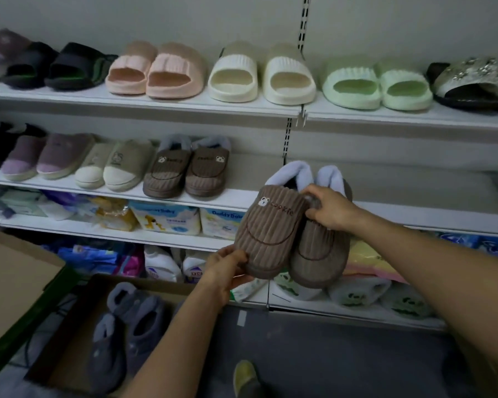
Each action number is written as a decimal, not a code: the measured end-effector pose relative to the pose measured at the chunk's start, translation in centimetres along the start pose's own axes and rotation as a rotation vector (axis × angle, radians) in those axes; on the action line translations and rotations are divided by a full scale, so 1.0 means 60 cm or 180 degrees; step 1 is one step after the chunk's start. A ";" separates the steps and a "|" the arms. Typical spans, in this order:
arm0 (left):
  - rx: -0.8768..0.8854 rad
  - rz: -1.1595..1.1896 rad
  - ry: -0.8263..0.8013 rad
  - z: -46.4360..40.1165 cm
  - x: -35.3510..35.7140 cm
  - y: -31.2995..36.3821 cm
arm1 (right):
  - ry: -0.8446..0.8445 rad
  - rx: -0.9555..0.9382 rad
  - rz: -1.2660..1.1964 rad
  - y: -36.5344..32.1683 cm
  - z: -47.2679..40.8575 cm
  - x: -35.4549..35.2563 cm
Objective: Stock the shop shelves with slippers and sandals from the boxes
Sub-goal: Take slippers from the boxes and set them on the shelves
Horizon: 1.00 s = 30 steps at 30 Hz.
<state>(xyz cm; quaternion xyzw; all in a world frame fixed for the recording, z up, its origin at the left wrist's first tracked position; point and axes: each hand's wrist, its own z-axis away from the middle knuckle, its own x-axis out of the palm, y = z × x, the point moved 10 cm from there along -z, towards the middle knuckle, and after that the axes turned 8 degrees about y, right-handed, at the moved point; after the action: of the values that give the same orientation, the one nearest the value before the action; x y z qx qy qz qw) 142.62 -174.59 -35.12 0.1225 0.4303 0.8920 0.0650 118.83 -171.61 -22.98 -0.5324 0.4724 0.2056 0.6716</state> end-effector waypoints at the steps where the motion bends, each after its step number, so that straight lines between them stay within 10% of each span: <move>1: -0.0012 0.0021 0.0051 -0.014 0.006 0.007 | 0.0065 0.0052 0.0011 0.010 -0.017 -0.003; 30: -0.0310 -0.0256 0.0340 -0.309 0.096 0.083 | 0.0343 0.0040 0.0562 0.067 -0.381 0.022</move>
<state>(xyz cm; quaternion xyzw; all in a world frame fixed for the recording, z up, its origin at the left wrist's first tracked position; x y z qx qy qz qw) 131.95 -190.32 -41.41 0.0541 0.3938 0.9138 0.0837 106.82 -191.28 -25.88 -0.4948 0.5542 0.2320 0.6278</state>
